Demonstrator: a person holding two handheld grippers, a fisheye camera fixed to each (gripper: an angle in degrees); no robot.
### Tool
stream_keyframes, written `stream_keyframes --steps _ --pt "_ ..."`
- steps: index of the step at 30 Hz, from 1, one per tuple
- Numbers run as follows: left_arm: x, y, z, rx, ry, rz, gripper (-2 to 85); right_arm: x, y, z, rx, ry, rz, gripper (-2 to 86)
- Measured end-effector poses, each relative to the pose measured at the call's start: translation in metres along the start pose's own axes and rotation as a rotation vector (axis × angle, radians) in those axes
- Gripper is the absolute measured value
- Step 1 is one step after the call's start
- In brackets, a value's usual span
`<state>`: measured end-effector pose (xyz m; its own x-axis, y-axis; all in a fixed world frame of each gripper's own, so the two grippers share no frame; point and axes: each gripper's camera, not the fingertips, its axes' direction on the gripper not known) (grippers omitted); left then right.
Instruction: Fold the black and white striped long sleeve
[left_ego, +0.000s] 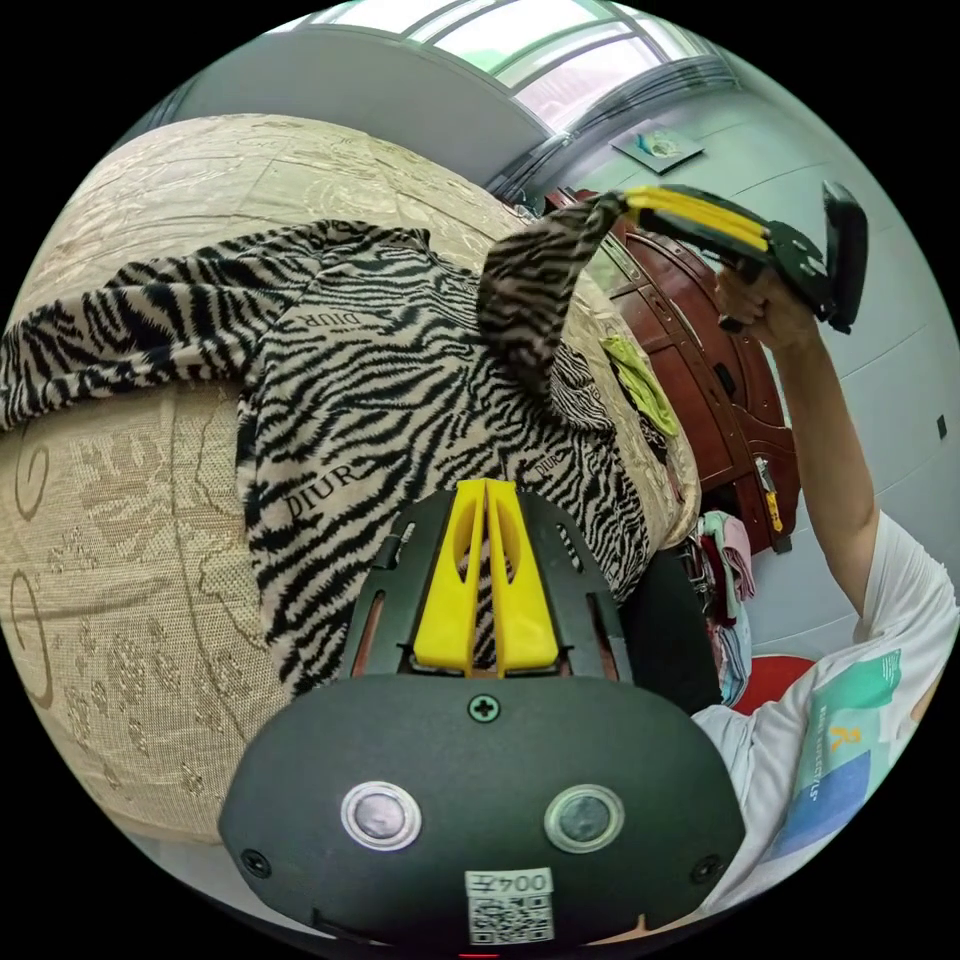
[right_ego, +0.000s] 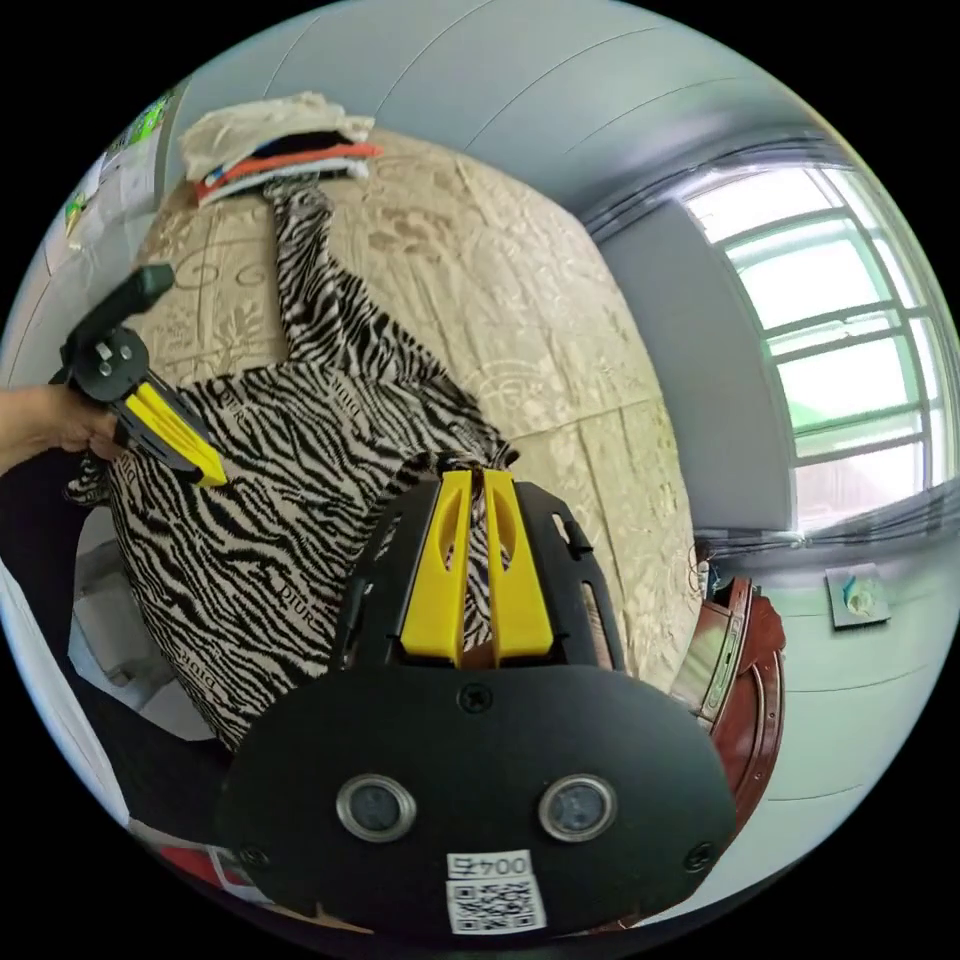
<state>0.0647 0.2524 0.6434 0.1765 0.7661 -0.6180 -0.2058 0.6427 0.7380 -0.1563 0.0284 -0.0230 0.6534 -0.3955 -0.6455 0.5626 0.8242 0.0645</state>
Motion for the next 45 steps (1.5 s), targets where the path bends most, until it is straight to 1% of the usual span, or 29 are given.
stream_keyframes --steps 2,5,8,9,10,11,13,15,16,17,18,20,21,23,26,28,33,36,38,39,40,41,43,45 --pt "-0.005 0.005 0.003 -0.005 0.006 -0.015 0.1 -0.019 -0.002 0.021 -0.026 -0.021 -0.017 6.3" --pt "-0.006 0.006 0.008 -0.004 0.010 -0.022 0.2 -0.023 0.021 0.027 0.038 -0.102 0.074 8.9" --pt "-0.004 0.003 0.014 0.007 0.012 -0.029 0.3 0.002 0.084 0.029 0.136 -0.215 0.339 9.8" --pt "-0.003 0.002 0.015 0.010 0.010 -0.029 0.3 0.014 0.121 0.036 0.163 -0.274 0.478 9.8" --pt "0.000 -0.002 0.018 0.015 0.003 -0.027 0.4 0.021 0.160 0.047 0.165 -0.298 0.606 9.4" --pt "0.004 -0.006 0.021 0.020 -0.011 -0.022 0.6 0.022 0.180 0.054 0.158 -0.297 0.659 9.3" --pt "0.013 -0.015 0.028 0.020 -0.052 -0.001 0.9 0.014 0.247 0.084 0.078 -0.276 0.799 9.2" --pt "0.030 -0.029 0.041 -0.006 -0.130 0.048 1.6 0.001 0.283 0.104 0.020 -0.278 0.848 9.6" --pt "0.046 -0.038 0.052 -0.021 -0.212 0.104 2.2 -0.007 0.300 0.114 0.001 -0.280 0.870 9.7" --pt "0.066 -0.046 0.066 -0.030 -0.322 0.169 3.1 -0.011 0.308 0.118 -0.001 -0.284 0.882 9.7" --pt "0.077 -0.049 0.073 -0.033 -0.380 0.210 3.5 -0.017 0.320 0.125 0.005 -0.303 0.910 9.8" --pt "0.117 -0.055 0.108 -0.048 -0.629 0.393 5.6 -0.023 0.334 0.134 0.028 -0.327 0.961 9.8" --pt "0.124 -0.055 0.117 -0.053 -0.688 0.424 6.0 -0.026 0.341 0.140 0.043 -0.337 0.985 9.9" --pt "0.140 -0.057 0.150 -0.081 -0.873 0.508 7.1 -0.030 0.347 0.149 0.059 -0.340 1.000 9.9" --pt "0.139 -0.059 0.181 -0.135 -0.998 0.558 7.4 -0.034 0.352 0.163 0.058 -0.329 1.001 9.9" --pt "0.133 -0.062 0.192 -0.163 -1.020 0.558 7.3 -0.040 0.356 0.174 0.042 -0.308 0.983 9.9" --pt "0.113 -0.072 0.205 -0.204 -0.991 0.509 4.8 -0.049 0.360 0.198 -0.019 -0.243 0.933 9.2" --pt "0.094 -0.084 0.190 -0.156 -0.857 0.396 2.4 -0.047 0.365 0.214 -0.044 -0.234 0.944 6.4" --pt "0.053 -0.096 0.154 -0.048 -0.624 0.141 1.6 -0.046 0.371 0.224 -0.057 -0.243 0.963 4.5" --pt "0.040 -0.096 0.145 -0.015 -0.560 0.076 1.4 -0.044 0.379 0.232 -0.079 -0.261 1.001 4.2" --pt "0.010 -0.092 0.126 0.049 -0.443 -0.065 1.2 -0.042 0.390 0.240 -0.085 -0.301 1.050 4.0" --pt "-0.019 -0.085 0.112 0.097 -0.362 -0.175 0.9 -0.042 0.395 0.244 -0.078 -0.325 1.076 4.0" --pt "-0.057 -0.070 0.096 0.145 -0.275 -0.293 0.8 -0.044 0.418 0.256 -0.037 -0.417 1.163 4.2" --pt "-0.085 -0.056 0.086 0.155 -0.244 -0.367 0.7 -0.047 0.430 0.265 -0.010 -0.458 1.191 5.1"
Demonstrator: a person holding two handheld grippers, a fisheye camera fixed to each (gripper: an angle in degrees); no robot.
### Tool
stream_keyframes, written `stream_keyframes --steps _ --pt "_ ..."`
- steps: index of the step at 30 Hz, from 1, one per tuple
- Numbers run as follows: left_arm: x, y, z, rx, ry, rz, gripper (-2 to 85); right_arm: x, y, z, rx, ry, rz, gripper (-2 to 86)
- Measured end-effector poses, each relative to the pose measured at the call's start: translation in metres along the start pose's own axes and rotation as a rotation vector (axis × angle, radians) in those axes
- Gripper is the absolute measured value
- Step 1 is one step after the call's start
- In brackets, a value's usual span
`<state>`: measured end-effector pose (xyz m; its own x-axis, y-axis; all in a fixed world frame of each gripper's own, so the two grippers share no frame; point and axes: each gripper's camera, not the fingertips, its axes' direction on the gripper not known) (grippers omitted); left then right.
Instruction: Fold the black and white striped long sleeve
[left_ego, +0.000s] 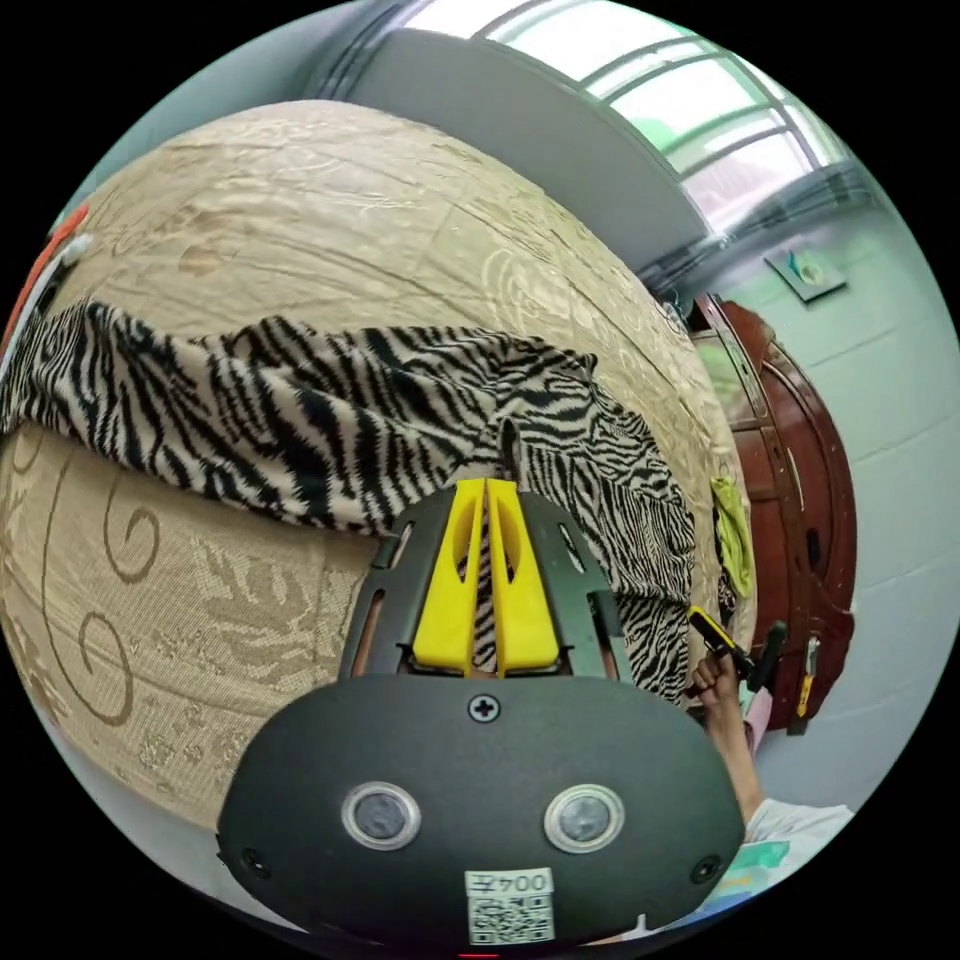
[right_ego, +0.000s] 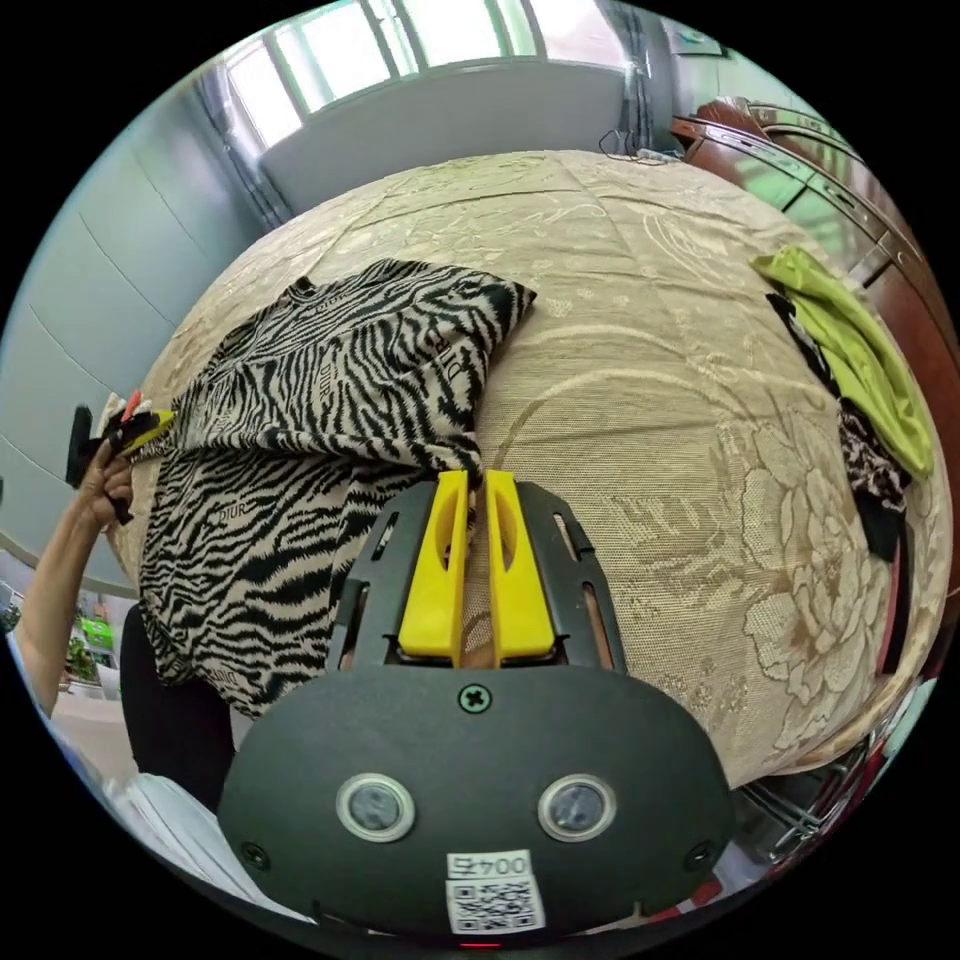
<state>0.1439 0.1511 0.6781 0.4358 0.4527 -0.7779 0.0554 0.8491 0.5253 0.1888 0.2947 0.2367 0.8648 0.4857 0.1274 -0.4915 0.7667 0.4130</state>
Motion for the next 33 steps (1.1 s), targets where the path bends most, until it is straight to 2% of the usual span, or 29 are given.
stream_keyframes --steps 4,8,12,14,19,21,26,33 --pt "-0.029 0.009 -0.006 0.029 0.029 -0.031 0.9 0.012 0.012 0.007 0.027 0.003 -0.017 6.4" --pt "0.013 0.014 0.021 0.001 0.083 0.127 0.8 0.003 0.021 0.011 0.085 0.056 -0.123 6.0" --pt "0.063 0.019 0.065 -0.062 0.088 0.244 0.9 0.017 0.027 0.041 -0.049 0.116 -0.103 4.4" --pt "0.102 0.023 0.091 -0.080 0.102 0.327 1.1 0.032 0.033 0.038 -0.039 0.069 -0.047 4.8" --pt "0.211 0.032 0.165 -0.167 0.040 0.598 2.1 0.069 0.059 0.027 0.176 -0.136 0.078 7.5" --pt "0.259 0.036 0.201 -0.207 0.009 0.700 2.4 0.080 0.064 0.036 0.203 -0.187 0.097 8.3" --pt "0.390 0.047 0.311 -0.324 -0.060 0.945 4.6 0.102 0.060 0.058 0.178 -0.281 0.097 9.0" --pt "0.465 0.059 0.425 -0.485 -0.246 1.068 8.6 0.118 0.055 0.078 0.136 -0.335 0.061 9.3"
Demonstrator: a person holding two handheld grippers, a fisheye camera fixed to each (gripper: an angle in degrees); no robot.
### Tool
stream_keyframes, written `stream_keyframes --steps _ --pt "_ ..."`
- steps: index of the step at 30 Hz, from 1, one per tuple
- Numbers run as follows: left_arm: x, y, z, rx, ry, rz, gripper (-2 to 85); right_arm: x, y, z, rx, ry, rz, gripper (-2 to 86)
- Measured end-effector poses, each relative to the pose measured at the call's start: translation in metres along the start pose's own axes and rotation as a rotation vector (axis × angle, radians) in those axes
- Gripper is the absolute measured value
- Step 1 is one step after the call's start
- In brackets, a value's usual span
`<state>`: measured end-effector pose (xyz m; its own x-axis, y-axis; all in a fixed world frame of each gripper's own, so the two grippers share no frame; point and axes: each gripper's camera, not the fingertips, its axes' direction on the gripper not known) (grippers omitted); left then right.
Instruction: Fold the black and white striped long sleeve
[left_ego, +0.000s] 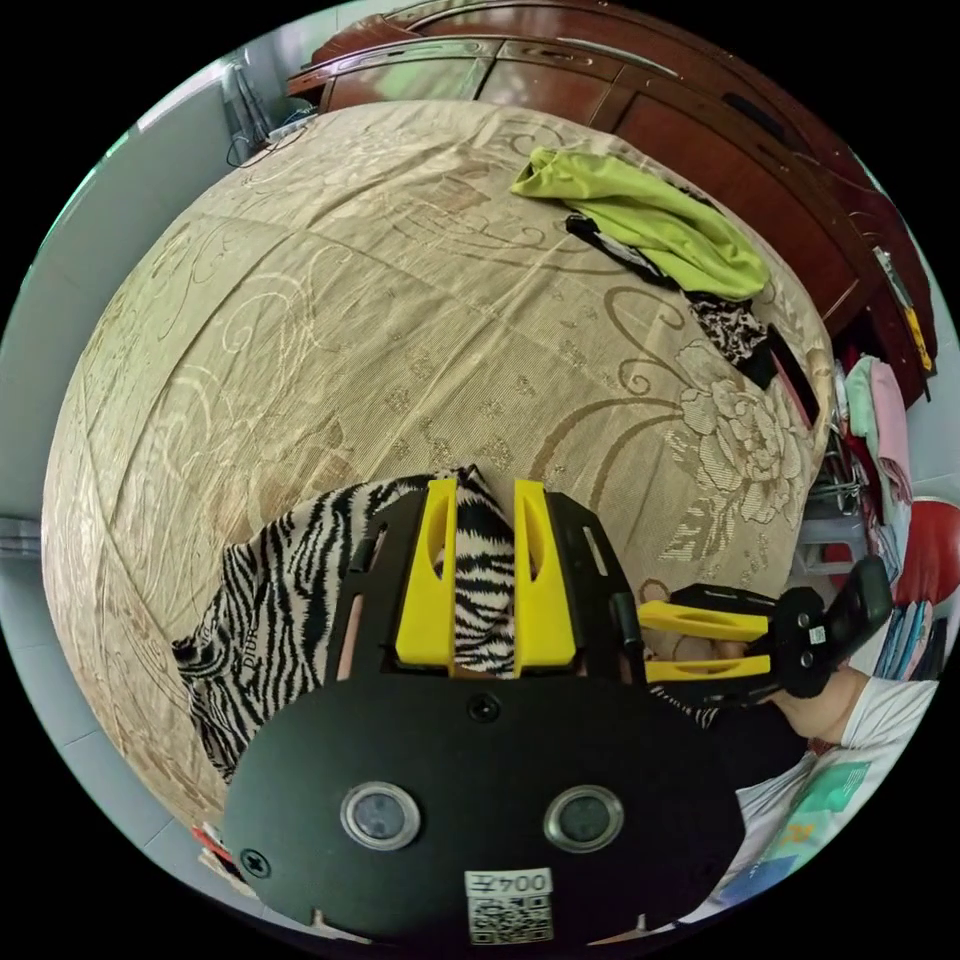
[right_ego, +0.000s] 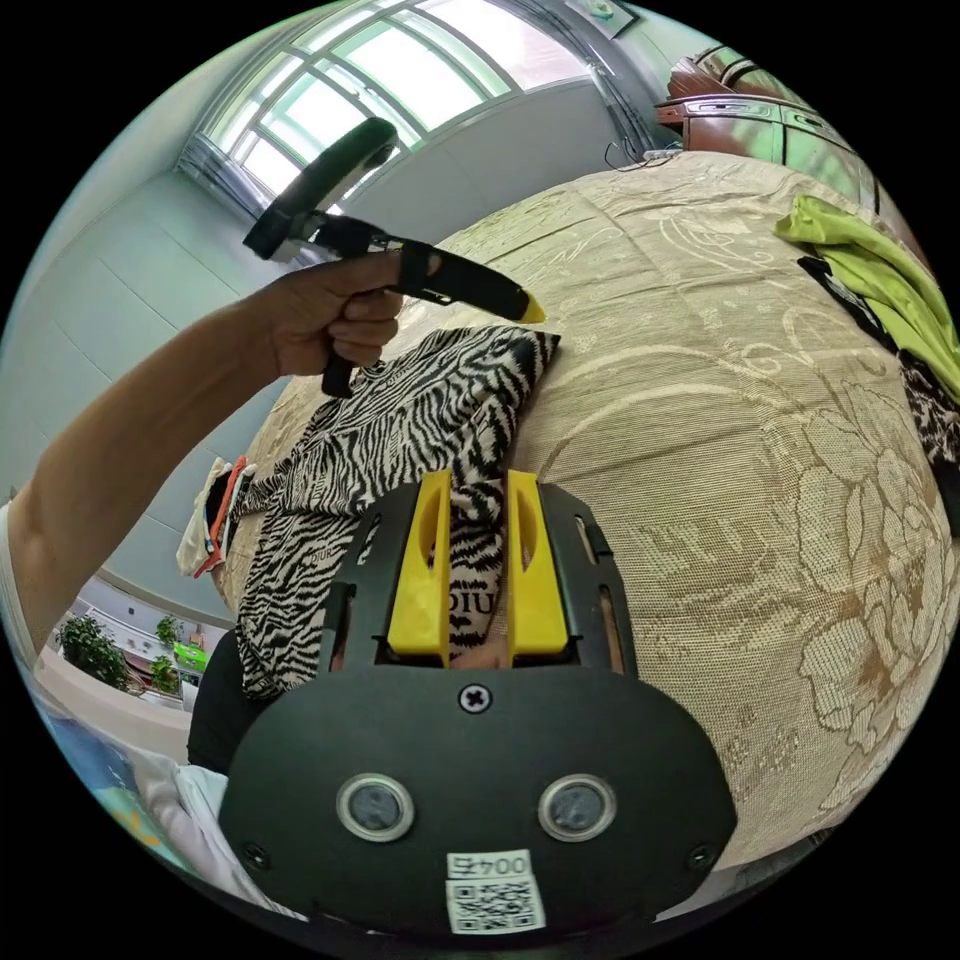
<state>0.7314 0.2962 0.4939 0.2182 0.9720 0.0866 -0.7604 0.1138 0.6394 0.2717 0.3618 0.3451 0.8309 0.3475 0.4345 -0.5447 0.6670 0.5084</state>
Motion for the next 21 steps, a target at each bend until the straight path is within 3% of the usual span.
stream_keyframes --steps 7,17,21 --pt "0.011 -0.024 0.055 -0.117 -0.073 0.006 8.9 0.008 0.002 0.014 -0.031 -0.033 0.001 8.8" --pt "0.017 -0.038 0.091 -0.189 -0.112 0.027 1.9 -0.001 -0.001 0.034 -0.068 0.019 -0.045 8.7" --pt "0.005 -0.042 0.092 -0.183 -0.084 -0.008 1.1 -0.006 -0.002 0.038 -0.089 0.045 -0.061 3.5"
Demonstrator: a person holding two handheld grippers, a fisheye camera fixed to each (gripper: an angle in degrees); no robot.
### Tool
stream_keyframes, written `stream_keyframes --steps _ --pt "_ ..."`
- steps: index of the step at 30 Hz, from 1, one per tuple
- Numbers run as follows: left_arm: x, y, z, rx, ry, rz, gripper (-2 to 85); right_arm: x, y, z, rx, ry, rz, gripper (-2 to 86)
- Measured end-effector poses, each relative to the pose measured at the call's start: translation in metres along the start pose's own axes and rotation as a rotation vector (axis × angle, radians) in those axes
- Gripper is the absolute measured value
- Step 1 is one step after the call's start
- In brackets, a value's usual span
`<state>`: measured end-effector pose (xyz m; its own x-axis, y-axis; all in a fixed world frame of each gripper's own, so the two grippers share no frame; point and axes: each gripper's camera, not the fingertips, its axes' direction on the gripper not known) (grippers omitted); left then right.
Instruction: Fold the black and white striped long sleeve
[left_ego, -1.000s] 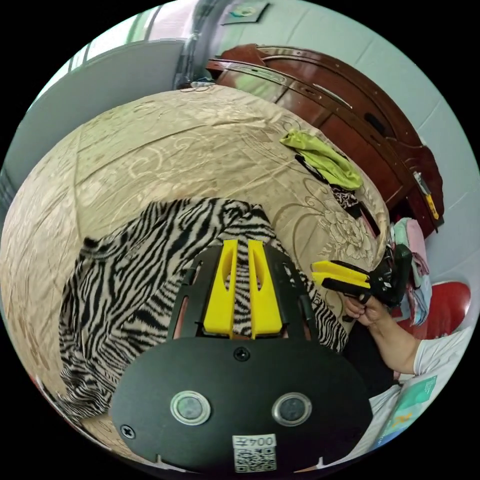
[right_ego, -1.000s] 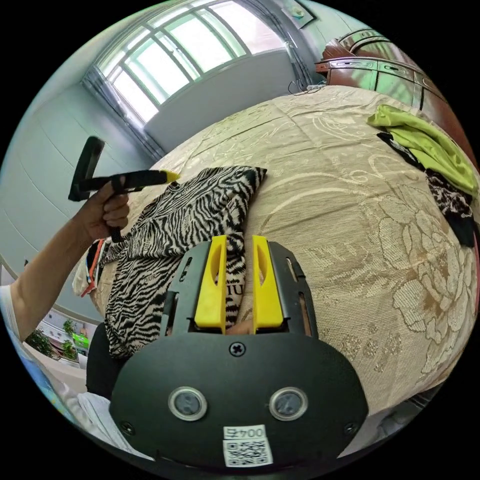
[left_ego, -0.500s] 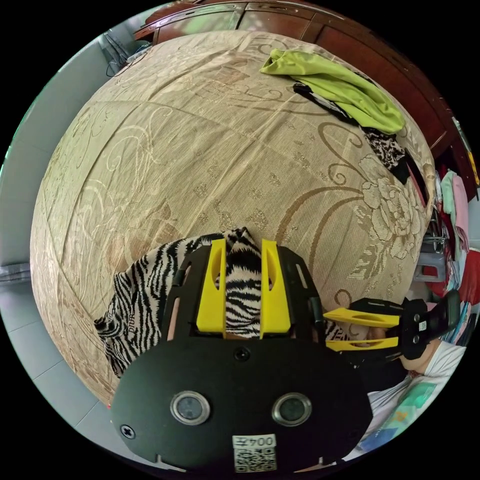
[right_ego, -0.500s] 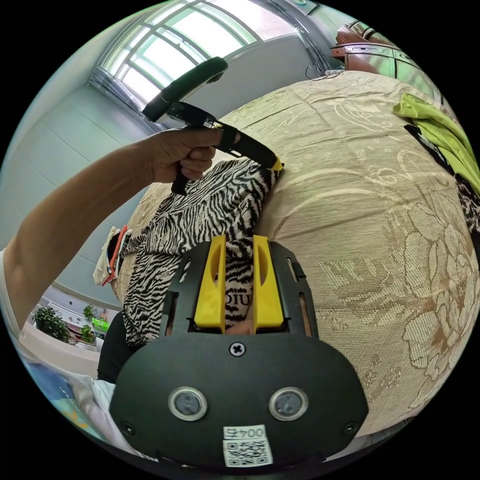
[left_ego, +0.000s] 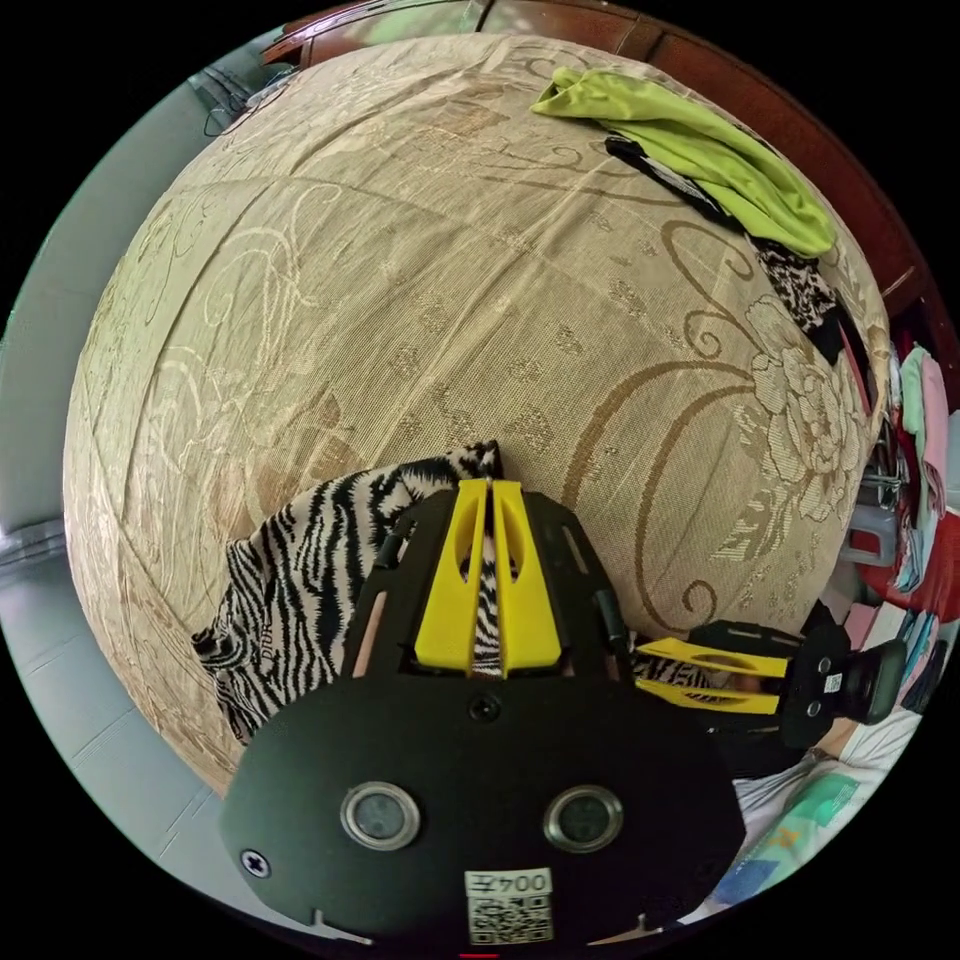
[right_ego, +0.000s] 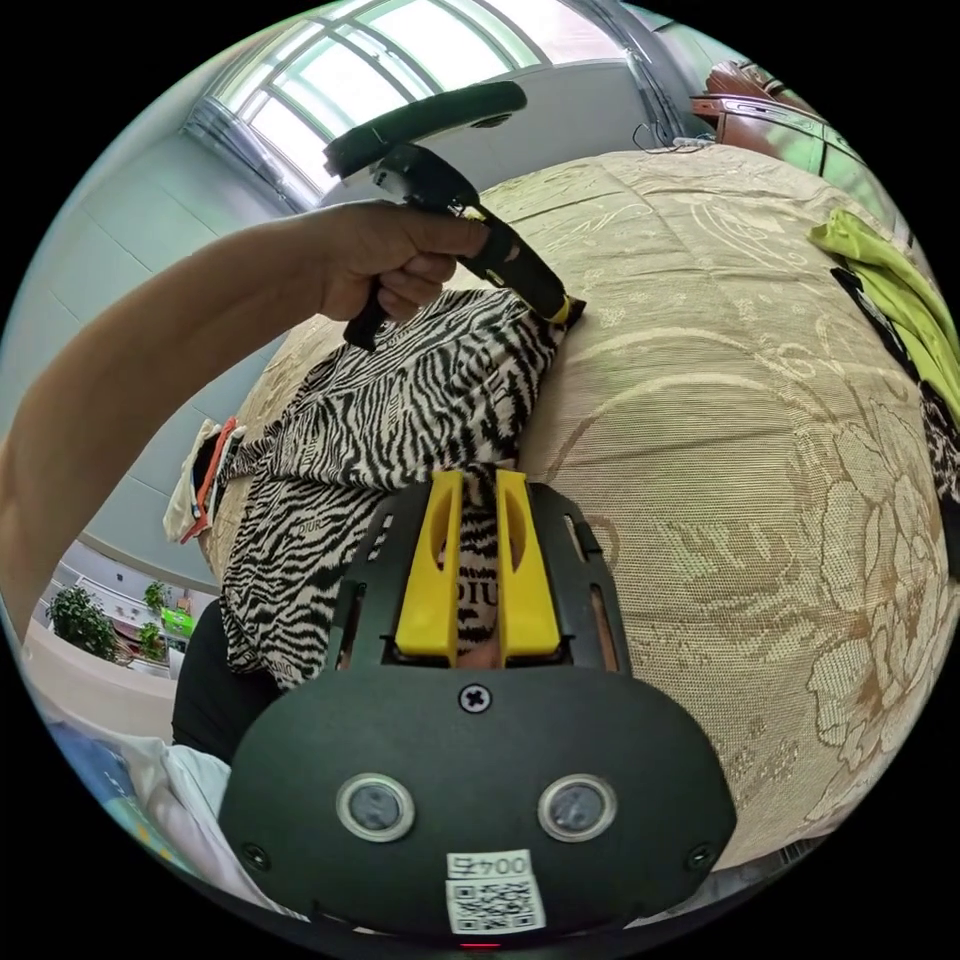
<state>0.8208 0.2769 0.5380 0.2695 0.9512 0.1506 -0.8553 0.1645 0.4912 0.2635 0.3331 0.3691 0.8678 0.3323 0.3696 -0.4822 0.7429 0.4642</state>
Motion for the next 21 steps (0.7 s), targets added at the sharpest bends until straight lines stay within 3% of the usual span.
stream_keyframes --steps 8,15,21 --pt "-0.068 0.011 0.009 0.147 0.297 -0.271 0.8 -0.004 -0.004 0.008 -0.080 0.023 0.023 -0.4" --pt "-0.088 0.029 -0.016 0.271 0.347 -0.243 1.2 -0.005 -0.006 0.000 -0.083 -0.062 0.051 -0.3" --pt "-0.095 0.098 -0.050 0.441 0.367 -0.230 2.1 -0.014 -0.002 -0.026 0.021 -0.039 0.085 -0.7"
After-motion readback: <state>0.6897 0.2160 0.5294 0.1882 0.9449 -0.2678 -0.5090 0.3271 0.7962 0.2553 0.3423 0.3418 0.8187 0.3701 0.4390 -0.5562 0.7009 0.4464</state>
